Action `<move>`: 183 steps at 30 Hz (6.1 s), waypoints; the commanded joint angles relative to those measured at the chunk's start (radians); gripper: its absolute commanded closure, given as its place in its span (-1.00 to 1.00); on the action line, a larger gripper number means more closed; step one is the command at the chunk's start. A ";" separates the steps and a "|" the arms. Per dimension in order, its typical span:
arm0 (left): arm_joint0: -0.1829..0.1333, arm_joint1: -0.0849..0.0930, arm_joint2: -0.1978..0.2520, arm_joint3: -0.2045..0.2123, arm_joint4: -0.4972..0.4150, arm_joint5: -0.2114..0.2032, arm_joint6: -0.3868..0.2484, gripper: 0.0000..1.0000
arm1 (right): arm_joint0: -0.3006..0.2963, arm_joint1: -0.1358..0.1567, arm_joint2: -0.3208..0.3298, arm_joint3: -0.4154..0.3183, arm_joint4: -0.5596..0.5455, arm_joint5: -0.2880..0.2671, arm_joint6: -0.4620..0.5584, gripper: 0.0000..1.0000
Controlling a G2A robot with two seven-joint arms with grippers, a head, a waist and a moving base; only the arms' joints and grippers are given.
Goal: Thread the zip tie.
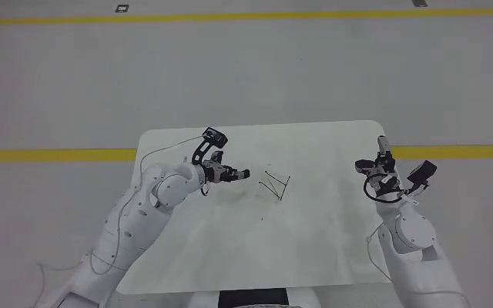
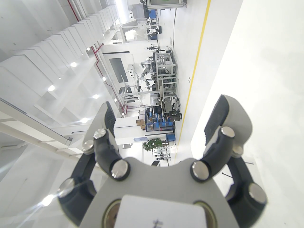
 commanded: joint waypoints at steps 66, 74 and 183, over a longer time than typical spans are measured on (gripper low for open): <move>-0.605 -0.099 0.791 0.158 0.116 -0.137 -0.093 -1.00 | 0.000 0.000 0.000 0.000 0.000 0.000 0.000 -1.00; -0.667 -0.141 0.873 0.211 0.119 -0.137 -0.064 -1.00 | 0.000 0.000 0.000 0.000 0.000 0.000 0.000 -1.00; -0.535 -0.298 0.873 0.346 0.493 -0.137 -0.154 0.20 | 0.000 0.000 0.000 0.000 0.000 0.000 0.000 -1.00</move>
